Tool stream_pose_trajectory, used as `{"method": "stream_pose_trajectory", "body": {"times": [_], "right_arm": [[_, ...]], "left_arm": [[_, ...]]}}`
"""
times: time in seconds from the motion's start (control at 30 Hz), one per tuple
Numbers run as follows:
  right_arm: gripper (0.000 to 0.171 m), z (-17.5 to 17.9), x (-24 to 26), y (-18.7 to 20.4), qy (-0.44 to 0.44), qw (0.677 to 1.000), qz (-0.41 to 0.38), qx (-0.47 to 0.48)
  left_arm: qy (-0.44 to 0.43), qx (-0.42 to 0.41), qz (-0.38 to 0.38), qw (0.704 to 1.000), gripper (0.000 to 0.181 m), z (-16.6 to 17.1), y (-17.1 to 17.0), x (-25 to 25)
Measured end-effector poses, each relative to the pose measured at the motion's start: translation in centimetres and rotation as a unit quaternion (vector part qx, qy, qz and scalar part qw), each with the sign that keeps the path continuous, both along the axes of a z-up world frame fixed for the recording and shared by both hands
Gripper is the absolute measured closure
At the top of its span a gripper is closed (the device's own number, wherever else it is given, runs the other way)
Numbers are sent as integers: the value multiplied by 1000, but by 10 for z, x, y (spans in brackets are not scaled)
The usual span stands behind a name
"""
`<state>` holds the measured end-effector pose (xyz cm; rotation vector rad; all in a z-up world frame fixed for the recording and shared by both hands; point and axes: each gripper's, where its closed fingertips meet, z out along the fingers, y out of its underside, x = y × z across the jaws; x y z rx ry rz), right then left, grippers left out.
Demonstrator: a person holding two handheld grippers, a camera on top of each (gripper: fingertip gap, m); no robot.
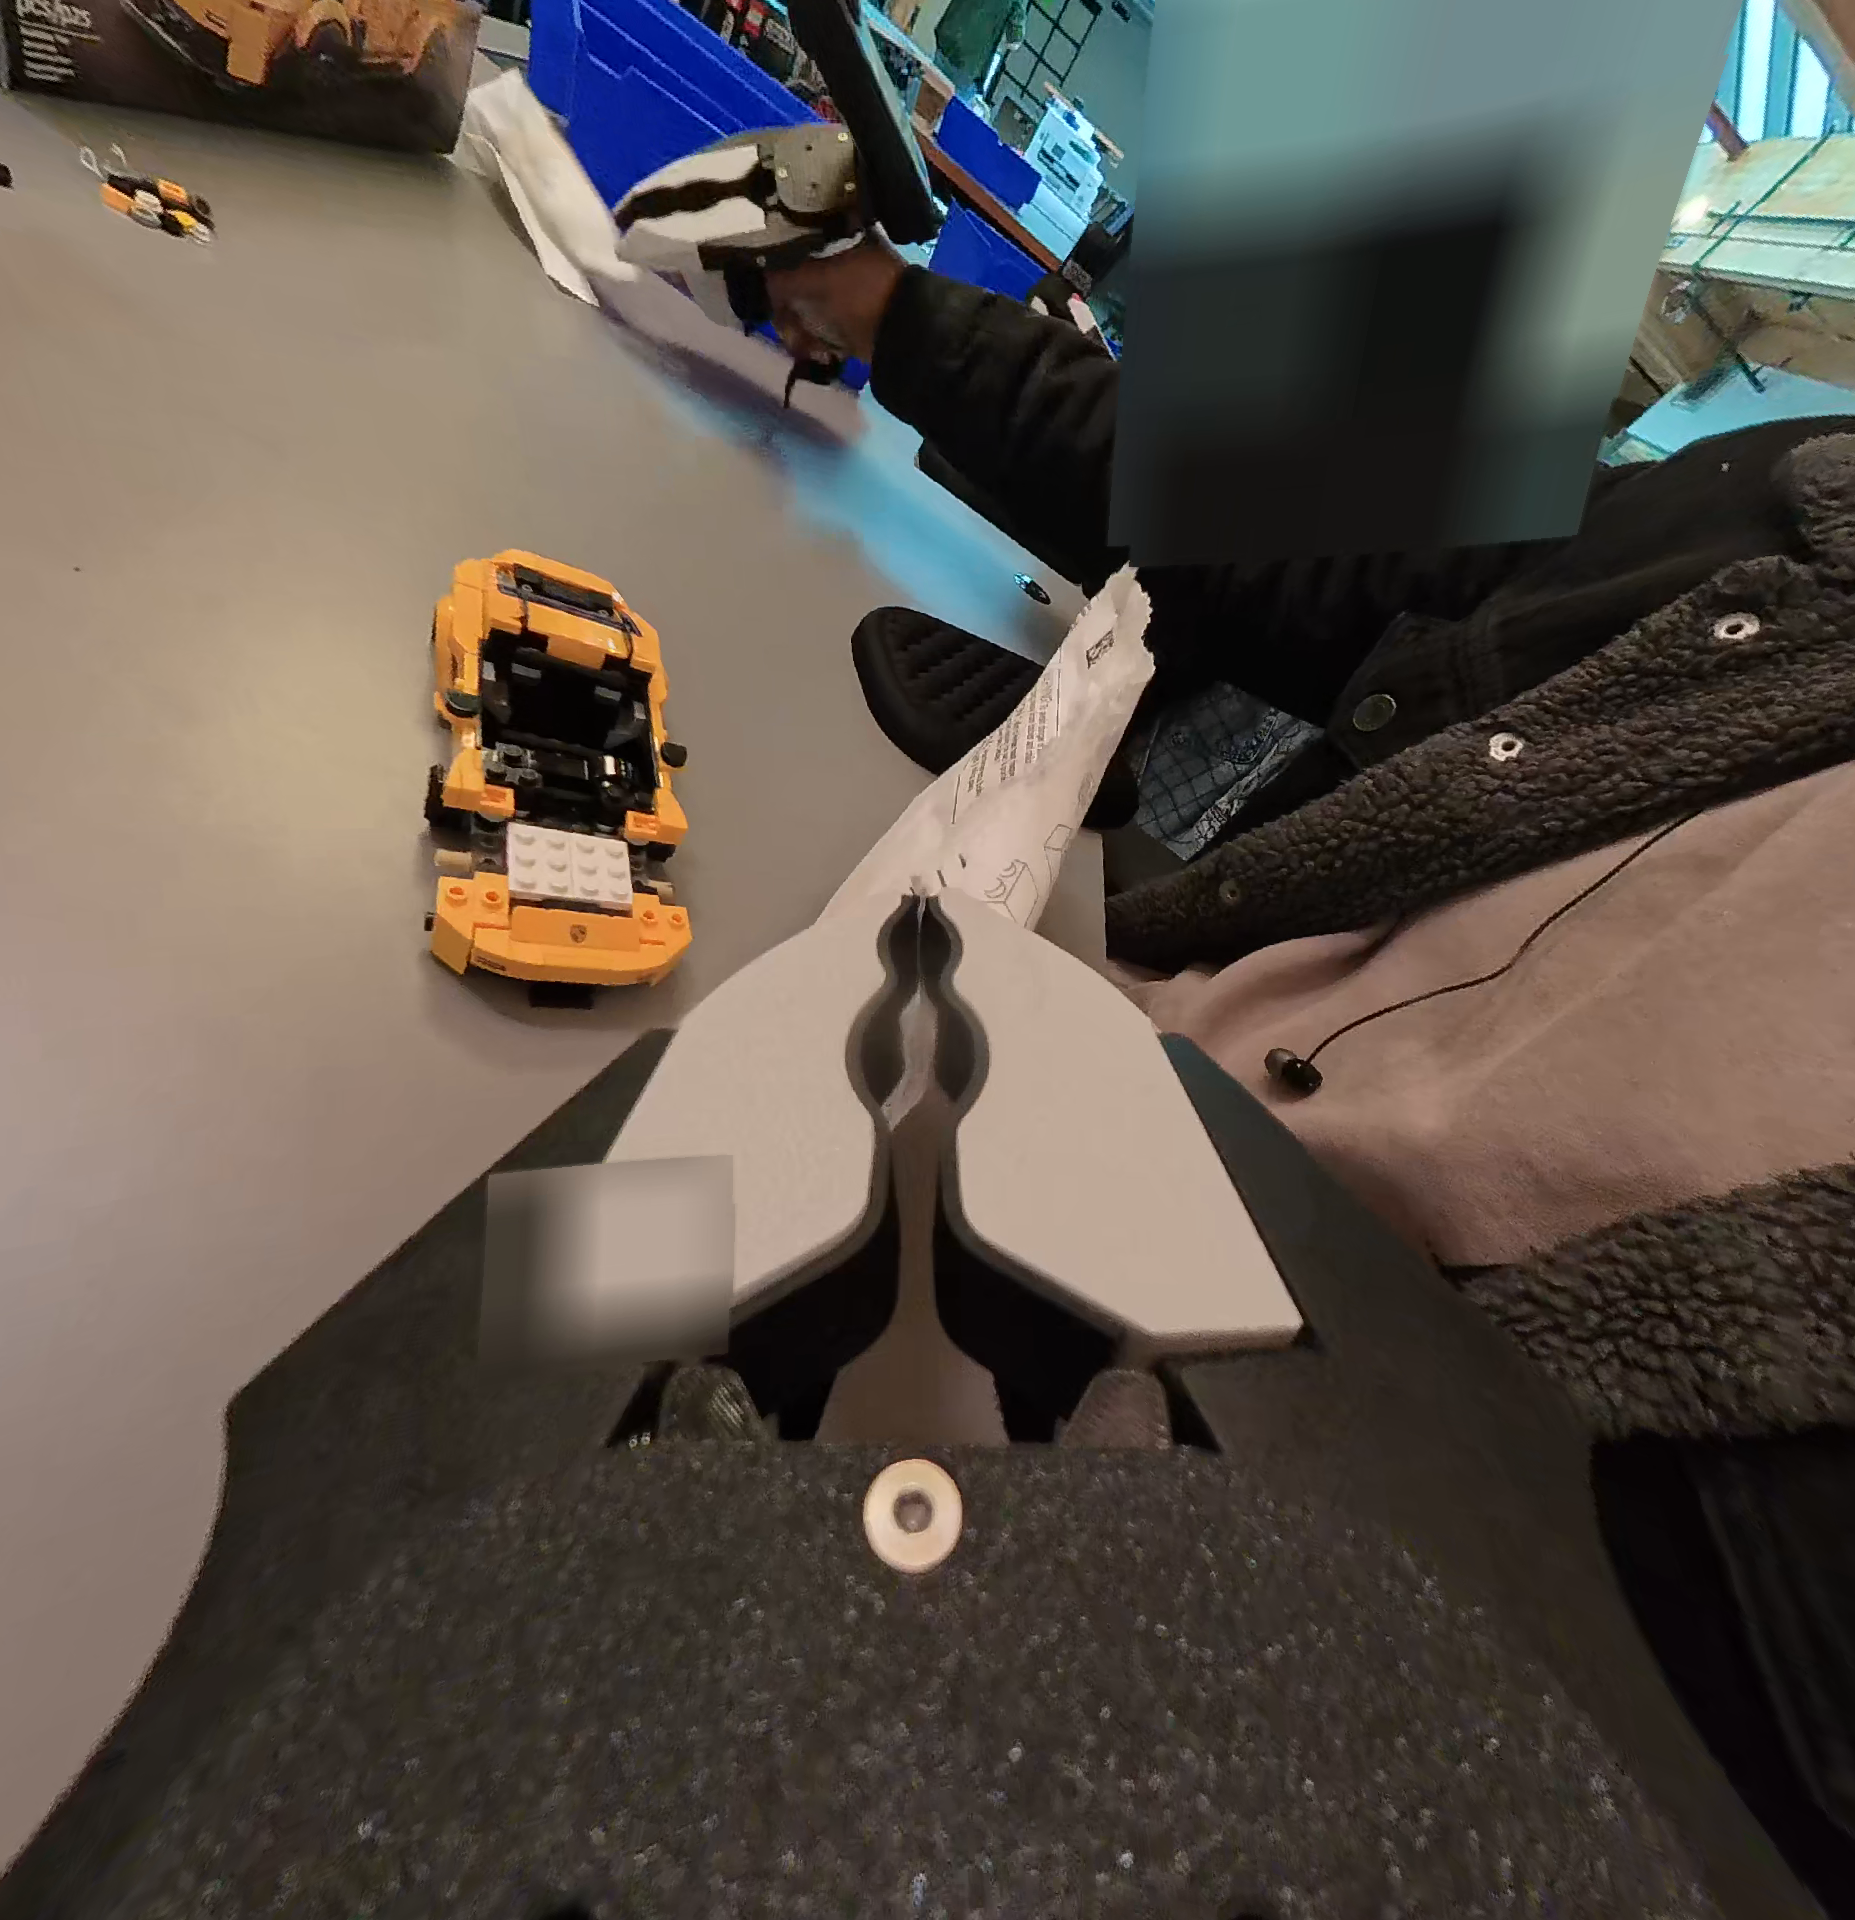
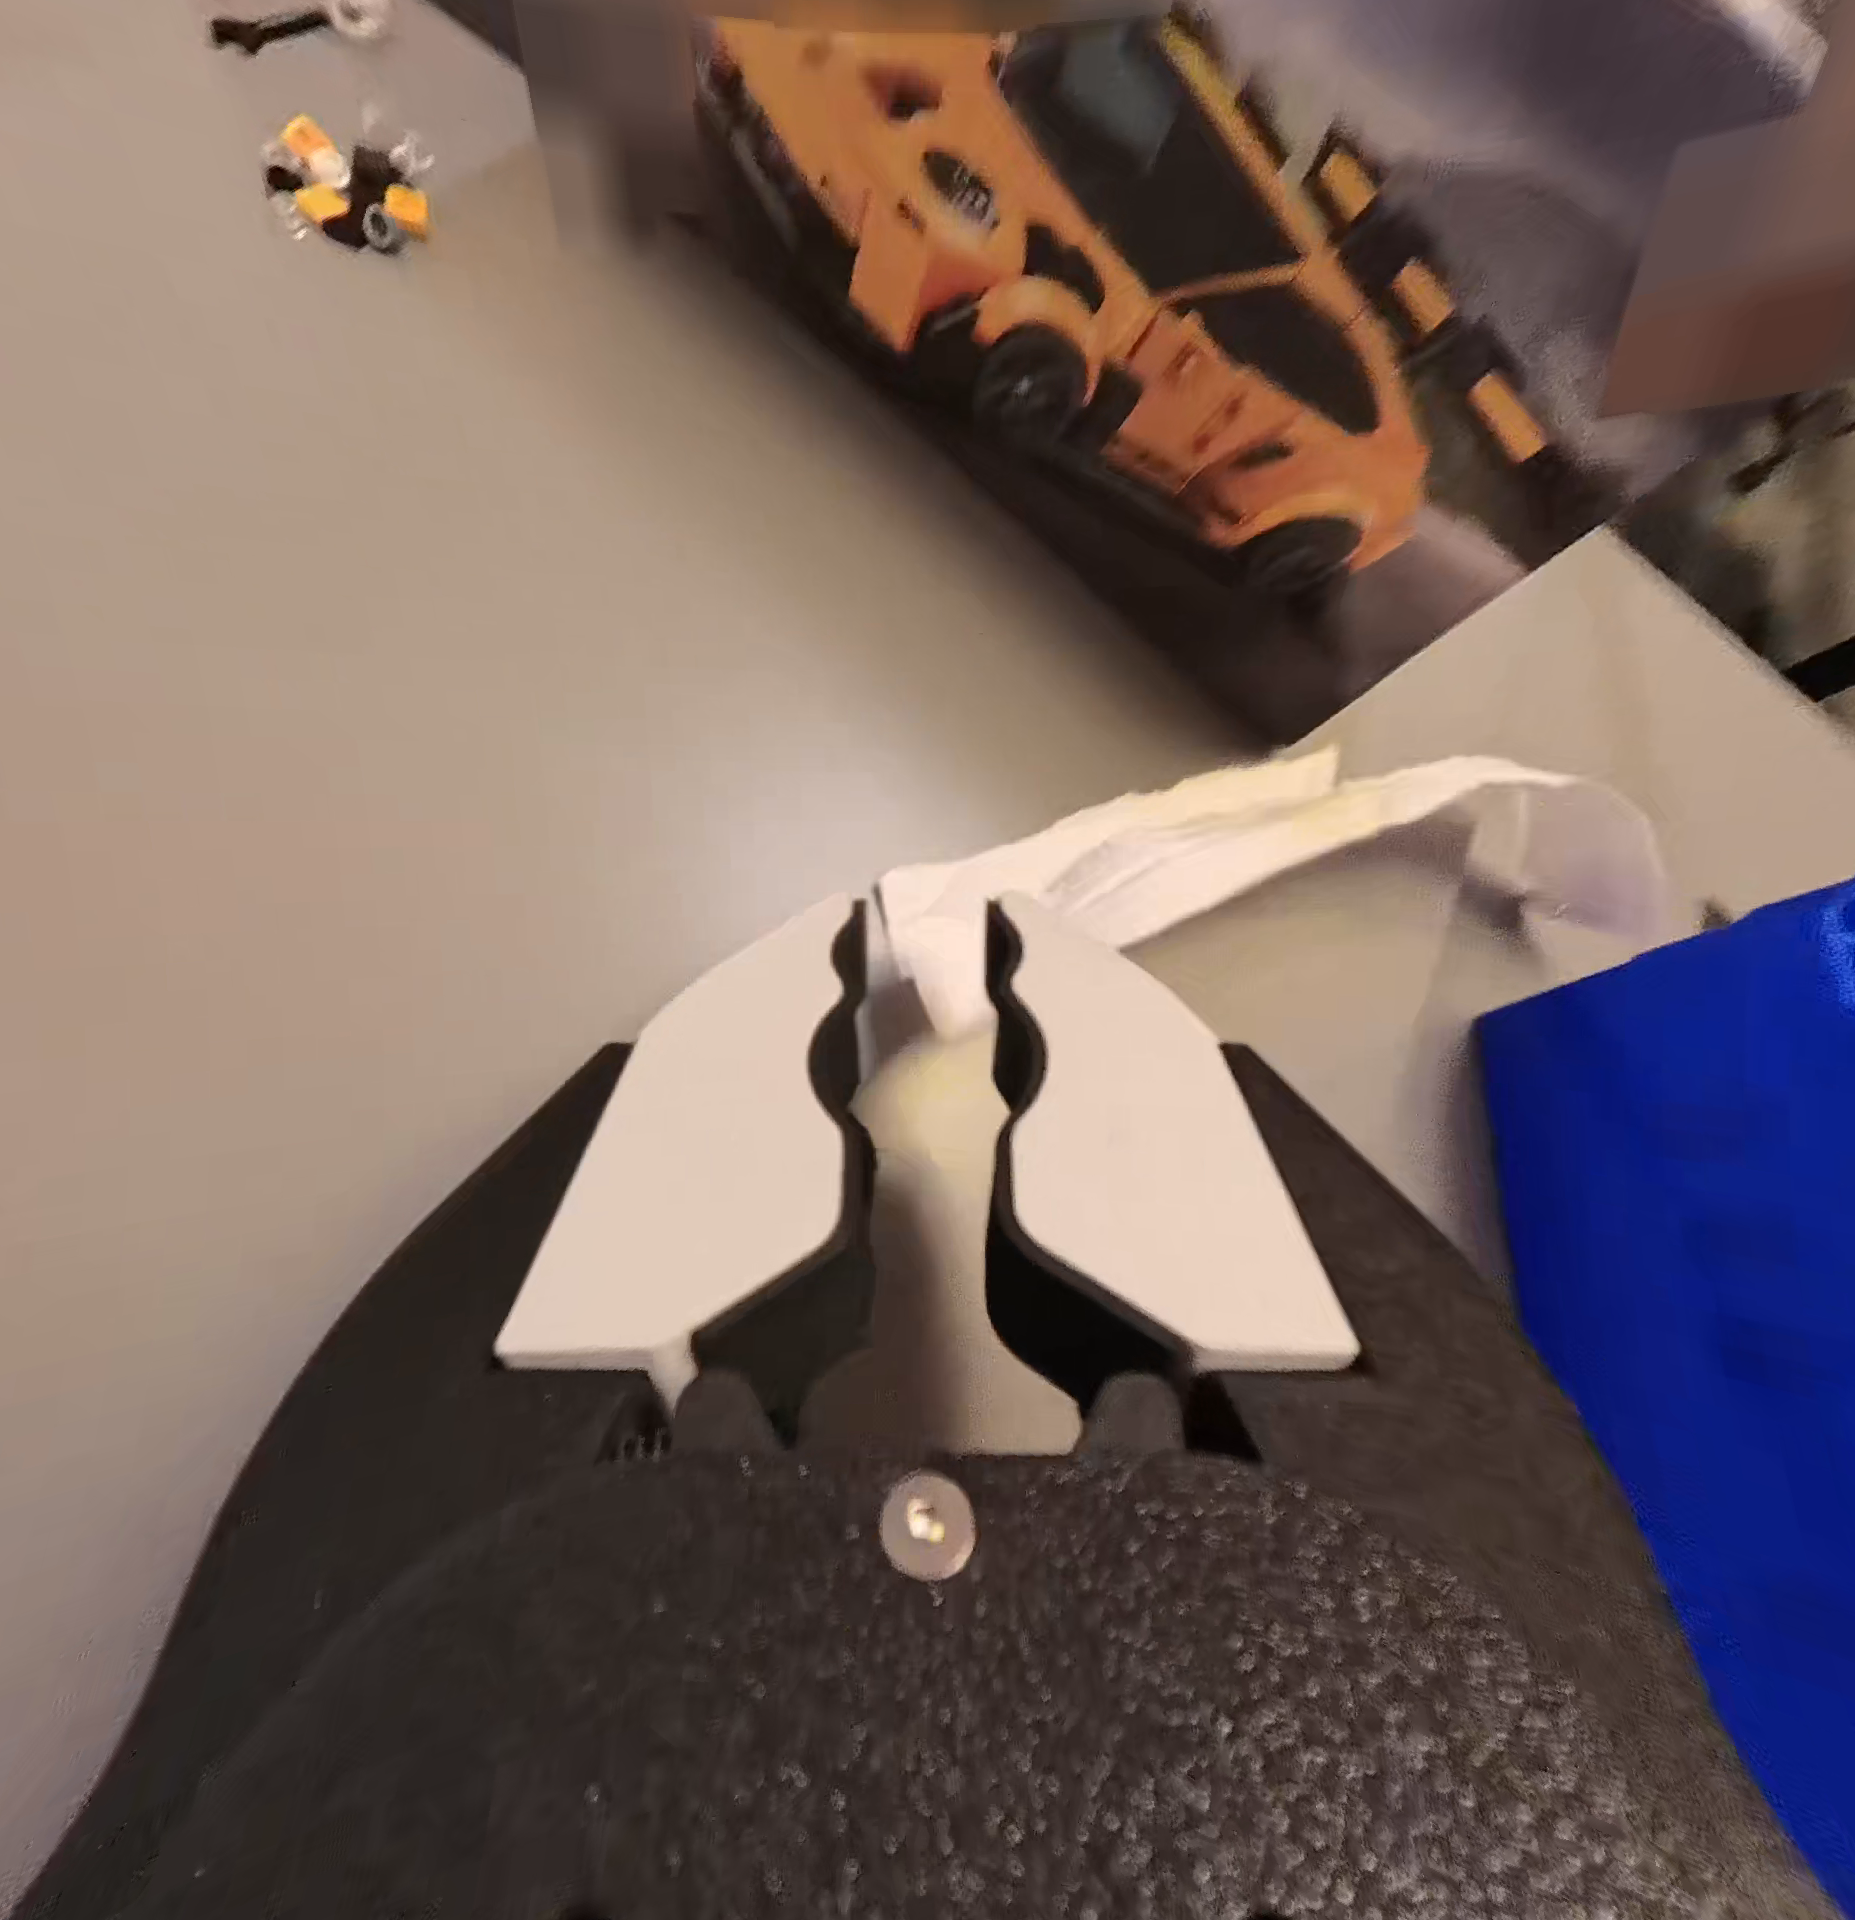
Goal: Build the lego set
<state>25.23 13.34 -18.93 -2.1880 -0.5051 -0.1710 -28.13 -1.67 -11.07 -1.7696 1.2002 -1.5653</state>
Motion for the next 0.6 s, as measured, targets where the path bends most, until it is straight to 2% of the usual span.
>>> {"method": "stream_pose_trajectory", "body": {"times": [0.1, 0.17, 0.23, 0.3, 0.37, 0.47, 0.6], "right_arm": [[131, 11, -7, -8, 17, 1000, 3, -9], [123, 40, -22, -11, 29, 999, 10, 25], [123, 78, -55, -20, 33, 996, 45, 77], [125, 110, -116, -40, 69, 985, 123, 98], [126, 127, -189, -72, 107, 965, 229, 70], [127, 127, -286, -132, 125, 914, 386, -12], [130, 113, -362, -181, 100, 860, 493, -81]], "left_arm": [[-6, 1, 13, 1000, 181, 0, 3, 3], [-9, 4, 25, 1000, 181, 0, 6, 3], [-13, 11, 34, 999, 181, 0, 8, 3], [-18, 22, 37, 999, 181, 1, 9, 4], [-23, 36, 40, 998, 181, 1, 11, 5], [-28, 51, 43, 997, 181, 1, 15, 7], [-32, 80, 39, 996, 181, 3, 14, 9]]}}
